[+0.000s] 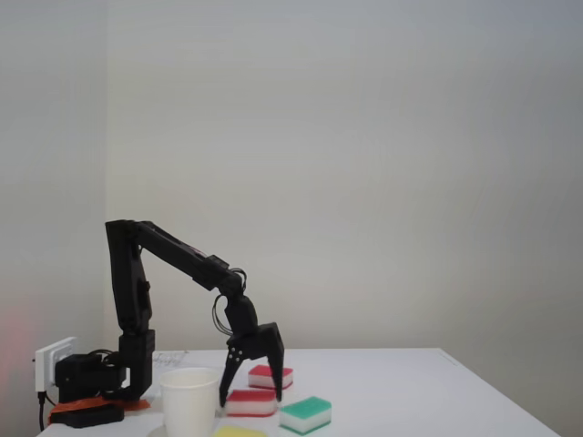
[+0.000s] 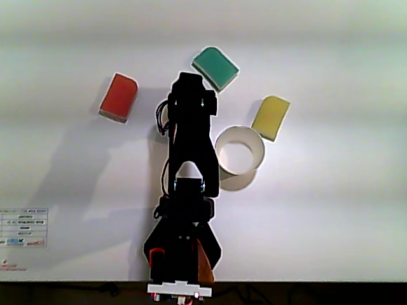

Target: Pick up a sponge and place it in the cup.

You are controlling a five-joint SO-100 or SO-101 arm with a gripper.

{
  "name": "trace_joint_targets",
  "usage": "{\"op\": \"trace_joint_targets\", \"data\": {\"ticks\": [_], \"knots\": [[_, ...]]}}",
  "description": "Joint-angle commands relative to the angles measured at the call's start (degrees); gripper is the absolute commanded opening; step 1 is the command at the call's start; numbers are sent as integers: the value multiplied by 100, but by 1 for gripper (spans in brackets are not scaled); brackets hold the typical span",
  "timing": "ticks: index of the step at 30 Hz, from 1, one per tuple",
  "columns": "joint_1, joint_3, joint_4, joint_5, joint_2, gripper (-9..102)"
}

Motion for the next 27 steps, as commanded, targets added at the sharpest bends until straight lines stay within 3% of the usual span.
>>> {"op": "trace_joint_targets", "data": {"ticks": [1, 4, 9, 17, 27], "knots": [[97, -105, -53, 35, -79, 41], [141, -123, -185, 70, -246, 33], [97, -97, -343, 668, -281, 9], [185, -149, -387, 694, -352, 0], [369, -97, -255, 431, 26, 0]]}}
